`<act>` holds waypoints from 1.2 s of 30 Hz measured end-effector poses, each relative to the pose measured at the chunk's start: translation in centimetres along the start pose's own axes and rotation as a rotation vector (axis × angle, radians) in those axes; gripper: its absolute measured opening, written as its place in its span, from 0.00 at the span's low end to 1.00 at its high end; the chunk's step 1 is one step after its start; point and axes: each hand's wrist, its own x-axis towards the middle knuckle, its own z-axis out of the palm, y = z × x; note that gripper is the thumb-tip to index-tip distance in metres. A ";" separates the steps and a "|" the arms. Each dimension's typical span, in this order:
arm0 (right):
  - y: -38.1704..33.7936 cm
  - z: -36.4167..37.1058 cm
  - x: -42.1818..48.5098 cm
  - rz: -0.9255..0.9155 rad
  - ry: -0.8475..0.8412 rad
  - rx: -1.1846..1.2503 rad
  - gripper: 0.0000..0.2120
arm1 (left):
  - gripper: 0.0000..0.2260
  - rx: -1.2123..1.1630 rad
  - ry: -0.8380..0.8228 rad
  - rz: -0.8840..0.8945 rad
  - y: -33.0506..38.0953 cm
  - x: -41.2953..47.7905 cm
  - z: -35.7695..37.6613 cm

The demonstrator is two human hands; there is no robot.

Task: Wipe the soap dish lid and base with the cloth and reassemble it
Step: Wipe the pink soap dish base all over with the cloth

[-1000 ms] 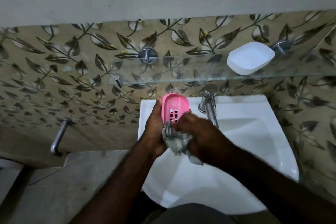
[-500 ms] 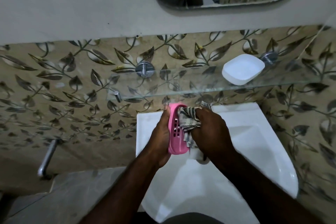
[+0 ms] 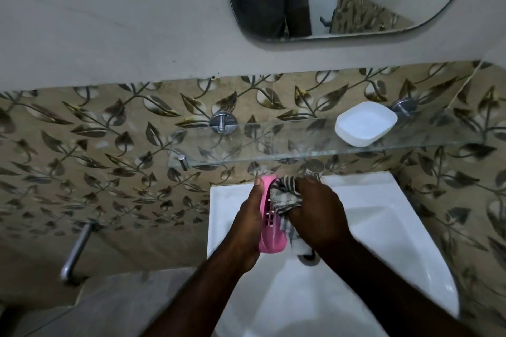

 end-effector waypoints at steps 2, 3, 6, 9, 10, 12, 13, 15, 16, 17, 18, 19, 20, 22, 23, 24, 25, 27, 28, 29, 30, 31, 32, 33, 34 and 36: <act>-0.6 0.1 -0.7 0.017 0.013 0.200 0.11 | 0.28 -0.031 -0.013 -0.020 0.0 -0.4 0.3; -1.1 0.2 -0.9 0.006 0.040 0.299 0.09 | 0.28 -0.039 -0.021 -0.021 0.1 -0.3 0.5; -2.6 0.4 -1.5 -0.094 0.138 0.355 0.12 | 0.27 -0.065 -0.032 -0.015 0.9 -0.2 0.9; -2.0 -0.1 -1.0 -0.188 0.101 0.129 0.20 | 0.27 -0.081 -0.020 -0.005 1.7 -0.1 0.9; -1.3 -0.3 -0.6 -0.176 0.072 0.025 0.20 | 0.28 -0.079 -0.007 0.002 1.7 -0.1 0.8; -0.2 -0.8 0.1 -0.066 0.024 -0.076 0.17 | 0.28 -0.044 0.019 0.030 1.4 0.0 1.0; 0.0 -1.0 0.3 -0.019 0.024 -0.063 0.13 | 0.28 -0.028 0.032 0.034 1.1 0.1 1.2; -0.2 -1.0 0.1 -0.001 0.058 0.092 0.07 | 0.27 -0.019 0.024 0.030 0.9 -0.1 1.6; -0.7 -1.0 -0.2 -0.024 0.084 0.190 0.07 | 0.26 -0.012 0.003 0.022 0.9 -0.2 1.8; -1.2 -1.0 -0.5 -0.063 0.110 0.253 0.09 | 0.25 -0.013 -0.023 0.009 0.9 -0.1 2.0; -1.7 -0.9 -0.7 -0.100 0.126 0.263 0.11 | 0.25 -0.023 -0.042 0.004 1.1 0.0 2.1; -1.9 -0.9 -0.8 -0.130 0.131 0.228 0.13 | 0.25 -0.020 -0.047 0.006 1.2 0.1 2.0; -1.8 -0.9 -0.7 -0.155 0.128 0.161 0.15 | 0.25 -0.012 -0.032 0.014 1.3 0.3 1.9; -0.7 -0.9 -0.2 -0.169 0.073 -0.035 0.18 | 0.25 0.016 0.027 0.038 1.5 0.3 1.6; -0.3 -1.1 0.0 -0.132 0.023 -0.113 0.19 | 0.26 0.037 0.050 0.046 1.3 0.4 1.4; 0.1 -1.1 0.2 -0.079 -0.020 -0.144 0.18 | 0.26 0.054 0.074 0.062 1.1 0.4 1.3; 0.4 -1.1 0.2 -0.040 -0.036 -0.129 0.16 | 0.26 0.057 0.080 0.066 0.8 0.4 1.3; 0.2 -1.2 0.1 -0.021 -0.008 0.020 0.10 | 0.27 0.015 0.060 0.041 0.6 0.2 1.4; -0.1 -1.1 0.0 -0.022 0.017 0.129 0.08 | 0.27 -0.007 0.051 0.028 0.7 0.2 1.5; -0.7 -1.1 0.0 -0.033 0.051 0.239 0.06 | 0.27 -0.026 0.034 0.014 0.8 0.2 1.6; -1.3 -1.0 -0.2 -0.051 0.090 0.326 0.06 | 0.27 -0.044 0.022 0.005 0.9 0.4 1.7; -1.8 -0.8 -0.3 -0.080 0.125 0.371 0.07 | 0.27 -0.056 0.013 -0.005 1.0 0.5 1.8; -2.0 -0.6 -0.6 -0.120 0.142 0.379 0.09 | 0.27 -0.068 0.010 -0.017 1.3 0.4 1.8; -1.9 -0.4 -0.8 -0.179 0.142 0.354 0.12 | 0.27 -0.077 0.015 -0.021 1.4 0.5 1.8; -1.5 -0.3 -1.1 -0.250 0.127 0.285 0.15 | 0.26 -0.079 0.008 -0.025 1.4 0.6 1.6; -0.3 -0.3 -1.3 -0.396 0.071 0.024 0.20 | 0.27 -0.070 0.004 -0.040 1.2 0.7 1.1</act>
